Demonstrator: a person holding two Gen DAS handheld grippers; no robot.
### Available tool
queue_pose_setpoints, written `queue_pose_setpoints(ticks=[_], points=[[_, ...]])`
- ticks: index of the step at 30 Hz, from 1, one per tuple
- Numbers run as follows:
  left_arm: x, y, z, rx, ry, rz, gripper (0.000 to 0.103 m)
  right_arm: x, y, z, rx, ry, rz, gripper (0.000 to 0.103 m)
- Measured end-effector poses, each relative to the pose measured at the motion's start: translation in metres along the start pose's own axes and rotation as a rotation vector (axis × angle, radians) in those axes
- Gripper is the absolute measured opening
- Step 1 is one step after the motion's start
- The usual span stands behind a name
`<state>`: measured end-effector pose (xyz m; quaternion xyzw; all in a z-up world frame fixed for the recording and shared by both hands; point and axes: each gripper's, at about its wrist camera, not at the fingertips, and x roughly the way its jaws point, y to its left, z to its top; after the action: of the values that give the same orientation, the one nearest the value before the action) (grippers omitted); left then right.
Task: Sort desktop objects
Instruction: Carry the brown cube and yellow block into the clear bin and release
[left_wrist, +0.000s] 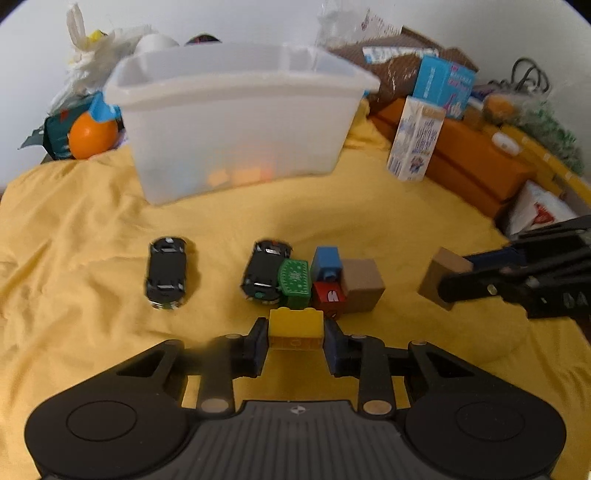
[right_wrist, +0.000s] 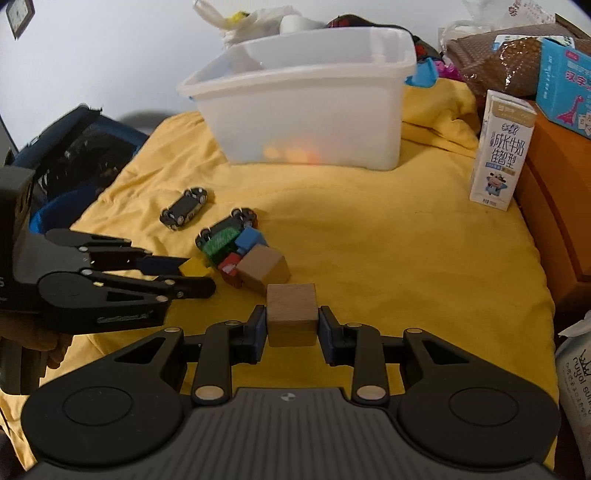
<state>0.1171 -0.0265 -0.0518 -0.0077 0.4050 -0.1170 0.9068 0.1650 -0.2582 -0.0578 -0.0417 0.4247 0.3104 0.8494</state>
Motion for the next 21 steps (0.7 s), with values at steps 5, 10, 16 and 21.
queue_pose_setpoints(ticks=[5,10,16,21], points=[[-0.038,0.021,0.021,-0.058,-0.063,0.004,0.034,-0.01,-0.001,0.022,0.019,-0.062,0.021,0.033],[-0.056,0.041,0.079,-0.065,-0.126,0.029,0.034,-0.02,-0.002,0.077,0.006,-0.141,0.03,0.033],[-0.057,0.065,0.163,-0.09,-0.11,0.026,0.034,-0.03,-0.011,0.161,-0.005,-0.196,0.026,0.033],[-0.045,0.076,0.216,-0.094,-0.061,0.057,0.034,-0.026,-0.023,0.217,-0.001,-0.142,0.001,0.033]])
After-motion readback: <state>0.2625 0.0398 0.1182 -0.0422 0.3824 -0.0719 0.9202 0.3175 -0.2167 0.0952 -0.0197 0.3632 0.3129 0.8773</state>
